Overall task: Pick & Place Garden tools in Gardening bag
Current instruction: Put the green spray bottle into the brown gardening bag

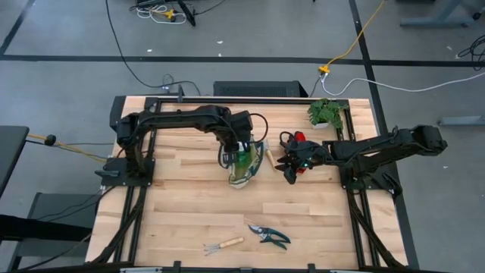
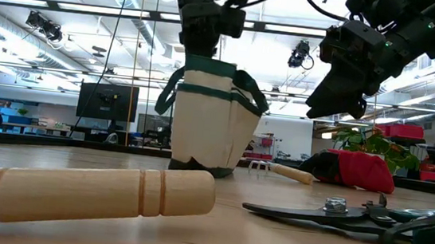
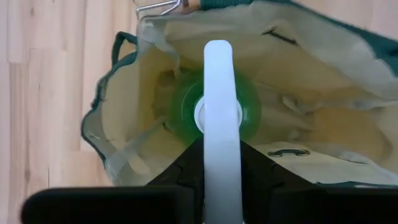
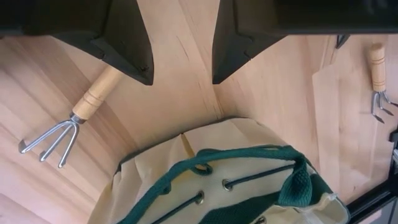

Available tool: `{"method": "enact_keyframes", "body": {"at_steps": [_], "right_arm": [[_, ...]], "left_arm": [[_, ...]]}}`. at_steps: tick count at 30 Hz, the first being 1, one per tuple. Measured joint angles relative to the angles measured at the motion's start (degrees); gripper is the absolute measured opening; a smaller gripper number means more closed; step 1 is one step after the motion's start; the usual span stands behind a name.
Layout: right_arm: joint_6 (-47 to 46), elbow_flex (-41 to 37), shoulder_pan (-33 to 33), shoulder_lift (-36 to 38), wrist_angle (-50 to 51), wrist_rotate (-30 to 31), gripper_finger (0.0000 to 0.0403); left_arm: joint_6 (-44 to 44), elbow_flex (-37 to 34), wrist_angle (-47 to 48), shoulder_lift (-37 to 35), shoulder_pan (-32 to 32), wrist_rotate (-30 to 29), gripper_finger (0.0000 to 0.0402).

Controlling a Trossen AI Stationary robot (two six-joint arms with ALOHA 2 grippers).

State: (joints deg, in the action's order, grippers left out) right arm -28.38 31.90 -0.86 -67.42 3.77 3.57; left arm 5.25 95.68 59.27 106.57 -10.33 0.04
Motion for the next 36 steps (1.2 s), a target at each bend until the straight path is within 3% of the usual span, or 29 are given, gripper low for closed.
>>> {"method": "enact_keyframes", "body": {"at_steps": [5,11,23,30,36], "right_arm": [[0.22,0.00,0.01,0.00,0.07,0.00,0.0165],[0.39,0.00,0.00,0.00,0.07,0.00,0.0165],[-1.17,0.00,0.00,0.00,0.07,0.19,0.0165],[-5.00,0.00,0.00,0.00,0.56,5.72,0.0165],[-6.81,0.02,0.07,-2.86,0.32,7.03,0.0165]], "left_arm": [[0.01,-0.02,0.15,0.02,0.00,-0.34,0.0128],[0.01,-0.02,-0.15,-0.46,0.00,-0.46,0.0153],[0.01,0.00,0.92,-2.05,0.00,-3.02,0.0162],[0.01,0.02,1.42,-4.27,0.04,-3.04,0.0163],[0.58,0.05,1.24,-5.85,0.04,-4.65,0.0163]]}}
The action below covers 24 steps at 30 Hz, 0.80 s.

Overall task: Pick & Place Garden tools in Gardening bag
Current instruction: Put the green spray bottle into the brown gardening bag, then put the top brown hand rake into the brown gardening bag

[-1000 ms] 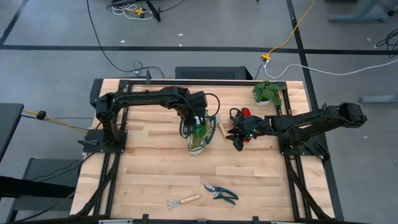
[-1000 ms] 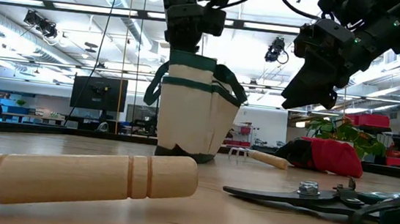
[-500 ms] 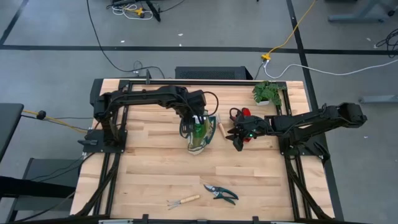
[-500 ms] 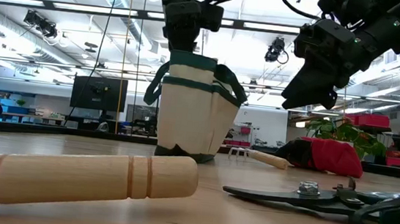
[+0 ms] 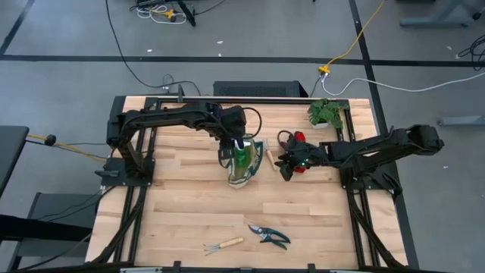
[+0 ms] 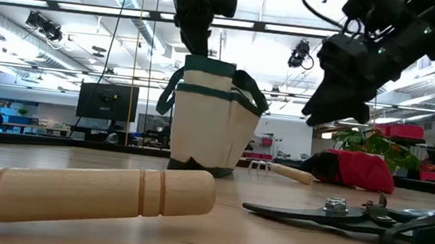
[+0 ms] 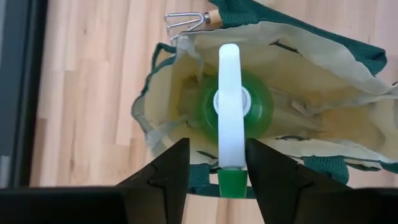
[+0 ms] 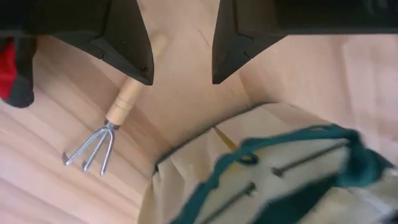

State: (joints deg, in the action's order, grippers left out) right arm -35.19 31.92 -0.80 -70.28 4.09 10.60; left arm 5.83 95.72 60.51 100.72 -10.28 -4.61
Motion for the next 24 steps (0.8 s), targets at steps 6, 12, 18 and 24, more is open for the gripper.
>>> {"method": "enact_keyframes", "body": {"at_steps": [6,12,18,24], "right_arm": [[-0.53,-0.02,1.35,-7.57,-3.45,0.84,0.0165],[0.31,0.00,4.32,-13.12,-7.11,0.94,0.0165],[0.33,0.88,6.19,-17.28,-9.70,-0.66,0.0165],[3.56,7.51,6.45,-21.77,-4.22,0.95,0.0165]], "left_arm": [[0.02,0.07,-1.02,-1.65,-0.04,-0.97,0.0163],[-0.09,0.07,-1.53,-2.75,-0.04,-0.99,0.0163],[-0.09,0.07,-1.64,-3.30,-0.04,-3.83,0.0163],[-0.21,0.07,-1.41,-3.63,-0.04,-4.82,0.0163]]}}
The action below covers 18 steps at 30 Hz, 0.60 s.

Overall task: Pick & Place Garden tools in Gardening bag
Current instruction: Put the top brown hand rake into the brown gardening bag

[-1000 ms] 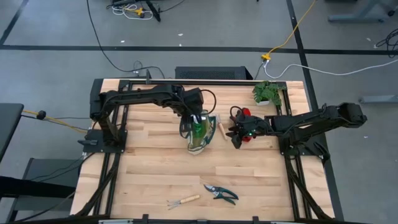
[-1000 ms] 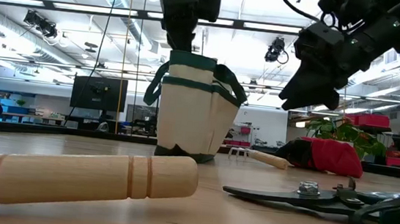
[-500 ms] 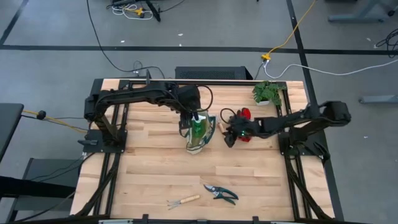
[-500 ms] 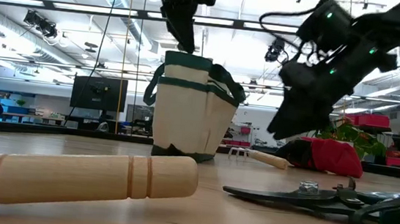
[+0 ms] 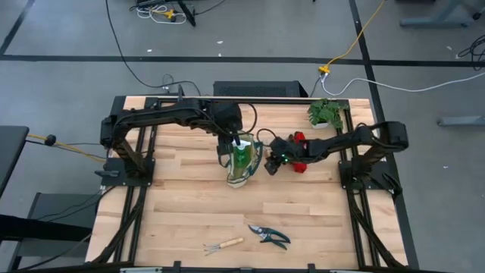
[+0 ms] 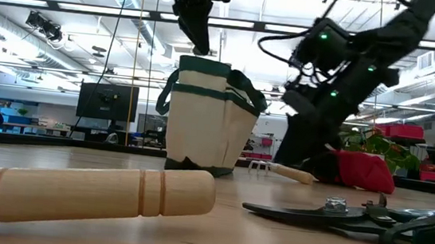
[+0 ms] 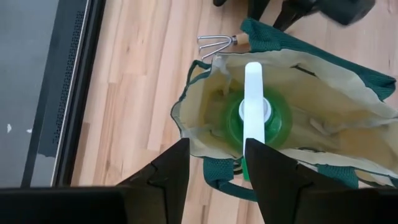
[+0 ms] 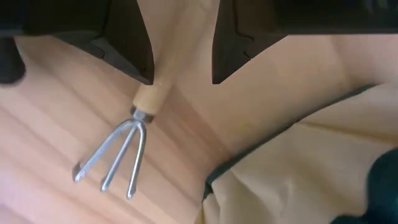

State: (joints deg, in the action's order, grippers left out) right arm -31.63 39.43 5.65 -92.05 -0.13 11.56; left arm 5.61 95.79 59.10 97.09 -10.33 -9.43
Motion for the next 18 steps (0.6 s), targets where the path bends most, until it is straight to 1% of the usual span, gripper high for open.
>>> {"method": "enact_keyframes", "body": {"at_steps": [4,7,12,16,18], "right_arm": [[1.18,5.43,0.00,-3.95,6.40,3.16,0.0165],[1.04,7.94,0.07,-6.84,10.34,4.41,0.0165],[0.95,10.00,0.10,-10.10,9.39,4.63,0.0165],[0.60,10.17,0.41,-10.35,9.70,4.51,0.0162],[0.62,10.17,0.47,-10.34,9.87,4.53,0.0152]], "left_arm": [[-0.01,0.00,0.49,-0.17,0.00,0.00,0.0163],[0.02,0.00,0.98,-0.46,0.00,0.00,0.0163],[0.02,0.00,1.17,-0.48,0.00,0.00,0.0163],[0.04,0.00,1.20,-0.48,0.00,0.00,0.0163],[0.06,0.00,1.24,-0.48,0.00,0.00,0.0163]]}}
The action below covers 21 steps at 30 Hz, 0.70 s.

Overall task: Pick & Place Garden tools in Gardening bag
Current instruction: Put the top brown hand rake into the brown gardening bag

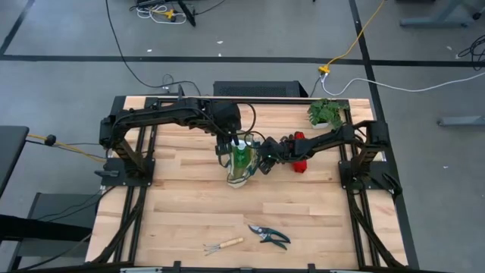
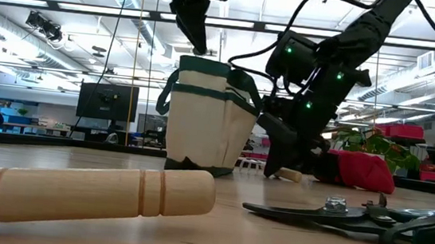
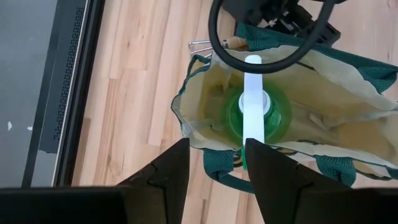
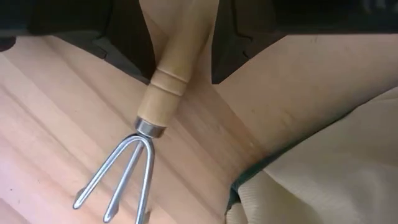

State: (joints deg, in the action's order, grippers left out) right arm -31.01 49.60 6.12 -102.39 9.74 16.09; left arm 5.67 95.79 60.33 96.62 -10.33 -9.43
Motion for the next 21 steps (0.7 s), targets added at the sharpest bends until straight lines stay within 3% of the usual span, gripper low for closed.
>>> {"method": "enact_keyframes", "body": {"at_steps": [8,21], "right_arm": [[0.00,0.02,0.03,0.11,0.39,0.23,0.0051],[0.01,-0.25,1.11,3.49,4.59,4.70,0.0050]], "left_arm": [[0.02,0.00,0.03,0.02,0.00,0.00,0.0163],[-0.48,0.00,-0.02,0.04,0.00,0.00,0.0163]]}}
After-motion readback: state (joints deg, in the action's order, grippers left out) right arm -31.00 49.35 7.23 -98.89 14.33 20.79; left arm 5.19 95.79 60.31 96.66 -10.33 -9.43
